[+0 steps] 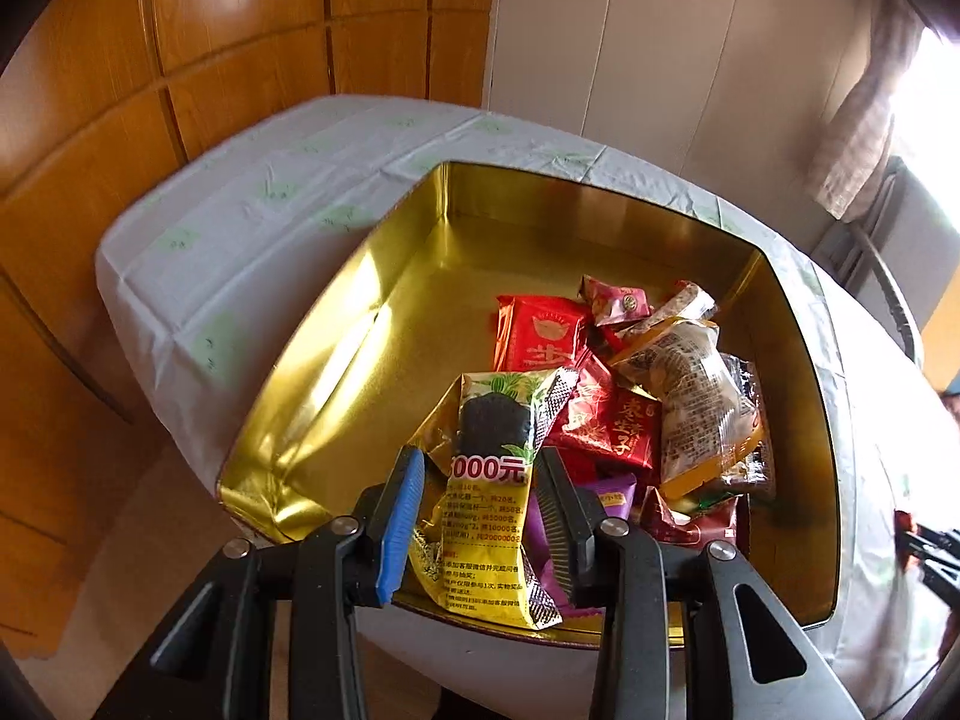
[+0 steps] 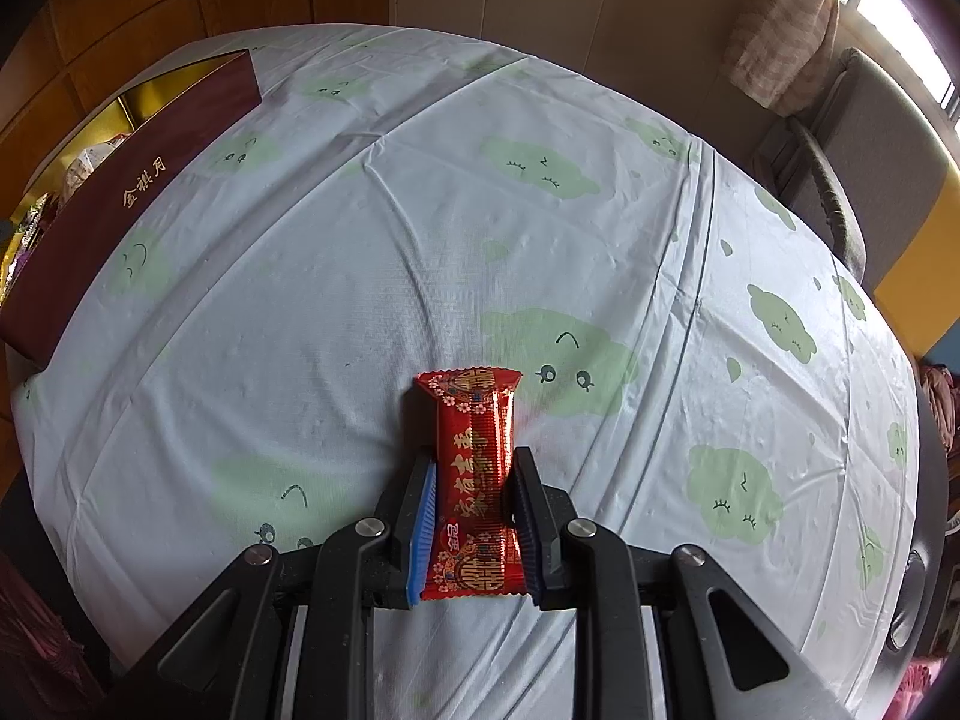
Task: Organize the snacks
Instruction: 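Lower the yellow chip bag into the gold box and open the left gripper, then carry the small red packet into the gold box and release it with the right gripper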
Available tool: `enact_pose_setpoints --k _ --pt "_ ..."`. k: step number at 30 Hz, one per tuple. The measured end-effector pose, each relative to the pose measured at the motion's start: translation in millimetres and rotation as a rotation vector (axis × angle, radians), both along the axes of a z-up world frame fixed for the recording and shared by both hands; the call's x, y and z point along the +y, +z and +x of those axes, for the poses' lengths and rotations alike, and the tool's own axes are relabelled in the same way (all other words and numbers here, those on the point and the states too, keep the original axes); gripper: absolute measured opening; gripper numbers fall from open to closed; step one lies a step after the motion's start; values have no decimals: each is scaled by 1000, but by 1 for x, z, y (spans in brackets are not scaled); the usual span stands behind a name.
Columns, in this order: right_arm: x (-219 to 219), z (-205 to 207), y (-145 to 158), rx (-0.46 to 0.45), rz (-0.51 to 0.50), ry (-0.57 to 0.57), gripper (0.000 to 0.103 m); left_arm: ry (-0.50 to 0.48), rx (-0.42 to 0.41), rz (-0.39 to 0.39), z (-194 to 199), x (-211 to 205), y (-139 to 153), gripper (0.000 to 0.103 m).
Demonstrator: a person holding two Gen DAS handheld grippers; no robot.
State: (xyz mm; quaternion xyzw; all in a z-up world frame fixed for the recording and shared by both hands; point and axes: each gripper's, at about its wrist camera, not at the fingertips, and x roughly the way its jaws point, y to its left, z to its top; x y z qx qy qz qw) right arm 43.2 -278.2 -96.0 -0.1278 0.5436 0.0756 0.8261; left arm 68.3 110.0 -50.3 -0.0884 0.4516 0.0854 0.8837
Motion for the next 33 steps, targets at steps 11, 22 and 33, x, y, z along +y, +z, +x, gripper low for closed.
enact_pose_setpoints --k 11,22,33 --pt "0 0 0 -5 4 -6 25 -35 -85 70 -14 -17 17 39" --pt "6 1 1 -2 -35 -29 23 -53 -98 58 -21 -20 20 39" --pt "55 4 39 -33 42 2 22 -16 -114 33 -24 -5 23 39"
